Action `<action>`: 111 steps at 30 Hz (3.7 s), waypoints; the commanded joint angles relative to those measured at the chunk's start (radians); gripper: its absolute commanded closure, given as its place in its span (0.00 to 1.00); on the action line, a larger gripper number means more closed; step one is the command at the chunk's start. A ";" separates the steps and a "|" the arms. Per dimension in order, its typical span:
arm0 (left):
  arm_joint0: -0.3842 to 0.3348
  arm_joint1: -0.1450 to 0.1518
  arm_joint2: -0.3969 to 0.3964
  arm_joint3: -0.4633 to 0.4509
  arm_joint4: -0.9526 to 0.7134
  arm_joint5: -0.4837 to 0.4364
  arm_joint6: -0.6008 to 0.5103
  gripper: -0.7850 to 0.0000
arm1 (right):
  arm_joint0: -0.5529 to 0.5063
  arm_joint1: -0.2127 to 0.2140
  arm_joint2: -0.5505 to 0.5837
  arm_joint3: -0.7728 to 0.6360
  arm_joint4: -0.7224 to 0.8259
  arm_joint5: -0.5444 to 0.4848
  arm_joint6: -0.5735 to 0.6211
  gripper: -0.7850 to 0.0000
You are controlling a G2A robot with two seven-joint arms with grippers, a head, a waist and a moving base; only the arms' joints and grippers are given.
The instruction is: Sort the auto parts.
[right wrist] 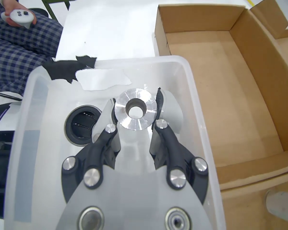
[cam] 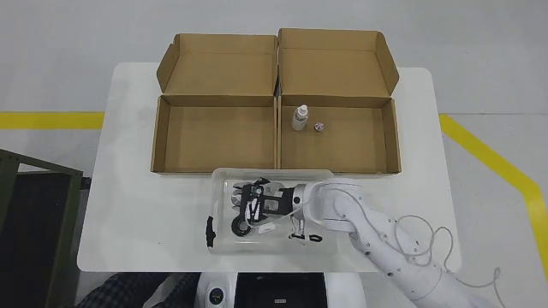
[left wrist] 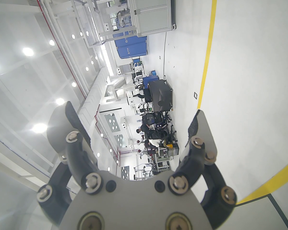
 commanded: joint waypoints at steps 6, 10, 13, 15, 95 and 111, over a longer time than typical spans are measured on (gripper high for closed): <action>0.000 0.000 0.000 0.000 0.000 0.000 0.000 0.00 | -0.069 0.028 0.109 -0.093 0.083 -0.041 -0.033 1.00; 0.000 0.000 0.000 0.000 0.000 0.000 0.000 0.00 | -0.105 0.043 0.177 -0.131 0.142 -0.060 -0.046 1.00; 0.000 0.000 0.000 0.000 0.000 0.000 0.000 0.00 | -0.130 0.053 0.227 -0.157 0.161 -0.056 -0.050 1.00; 0.000 0.000 0.000 0.000 0.000 0.000 0.000 0.00 | -0.146 0.059 0.260 -0.167 0.188 -0.058 -0.059 1.00; 0.000 0.000 0.000 0.000 0.000 0.000 0.000 0.00 | 0.261 -0.033 -0.009 0.152 0.155 0.316 0.128 1.00; 0.000 0.000 0.000 0.000 0.000 0.000 0.000 0.00 | 0.415 -0.117 -0.124 0.347 0.148 0.400 0.169 1.00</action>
